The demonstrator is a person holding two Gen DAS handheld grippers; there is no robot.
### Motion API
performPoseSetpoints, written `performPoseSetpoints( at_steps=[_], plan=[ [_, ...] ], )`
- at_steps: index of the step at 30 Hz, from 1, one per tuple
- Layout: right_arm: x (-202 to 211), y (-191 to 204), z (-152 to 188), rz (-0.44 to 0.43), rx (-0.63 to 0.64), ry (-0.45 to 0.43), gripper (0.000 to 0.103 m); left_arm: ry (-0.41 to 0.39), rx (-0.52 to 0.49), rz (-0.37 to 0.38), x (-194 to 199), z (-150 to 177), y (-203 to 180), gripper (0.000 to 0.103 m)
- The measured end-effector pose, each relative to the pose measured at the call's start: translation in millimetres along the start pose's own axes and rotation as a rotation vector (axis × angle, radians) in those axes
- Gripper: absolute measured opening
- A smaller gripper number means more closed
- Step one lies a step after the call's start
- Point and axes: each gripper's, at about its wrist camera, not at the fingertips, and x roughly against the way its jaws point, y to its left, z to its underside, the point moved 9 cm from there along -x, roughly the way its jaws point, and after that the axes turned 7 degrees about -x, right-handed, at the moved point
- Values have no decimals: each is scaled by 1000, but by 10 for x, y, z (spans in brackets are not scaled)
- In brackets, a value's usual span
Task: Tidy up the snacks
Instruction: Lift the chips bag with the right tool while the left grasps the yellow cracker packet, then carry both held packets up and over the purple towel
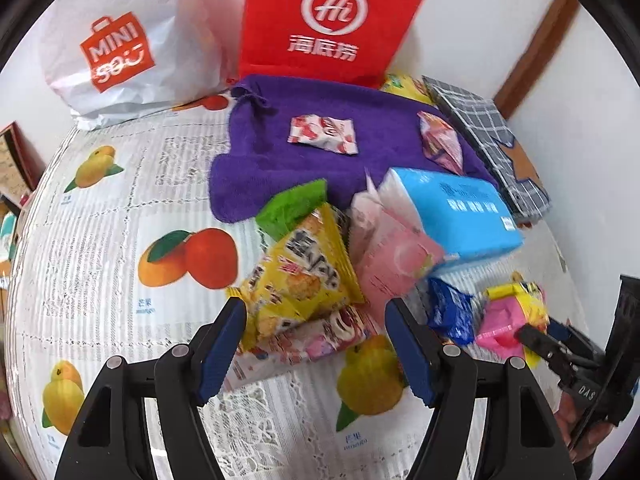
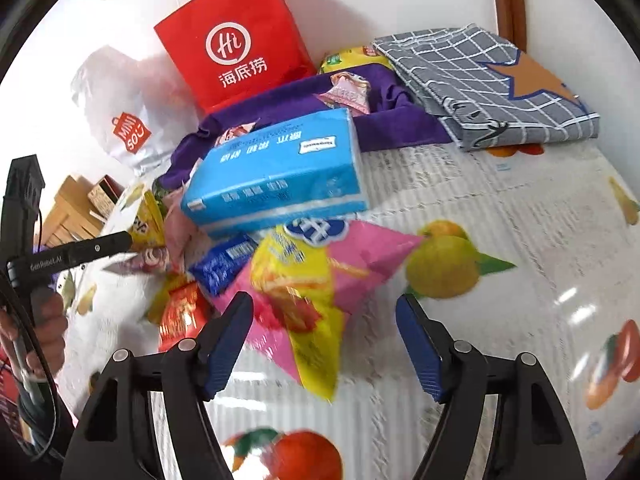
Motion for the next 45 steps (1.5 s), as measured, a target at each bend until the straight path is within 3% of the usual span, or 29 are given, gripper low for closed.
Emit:
performPoseSetpoints(
  at_steps=[4, 10, 13, 26, 45],
  plan=[
    [-125, 70, -108, -15, -17, 1, 77, 25, 41, -42, -151, -68, 120, 70],
    [-318, 132, -199, -16, -13, 12, 77, 48, 72, -39, -384, -124, 140, 67],
    [-323, 118, -215, -27, -8, 5, 67, 47, 78, -21, -387, -125, 121, 56],
    [137, 122, -286, -52, 26, -73, 62, -62, 54, -14, 217, -167, 72, 54],
    [520, 443, -1054, 80, 122, -217, 62, -144, -127, 73, 760, -765, -631, 54]
  ],
)
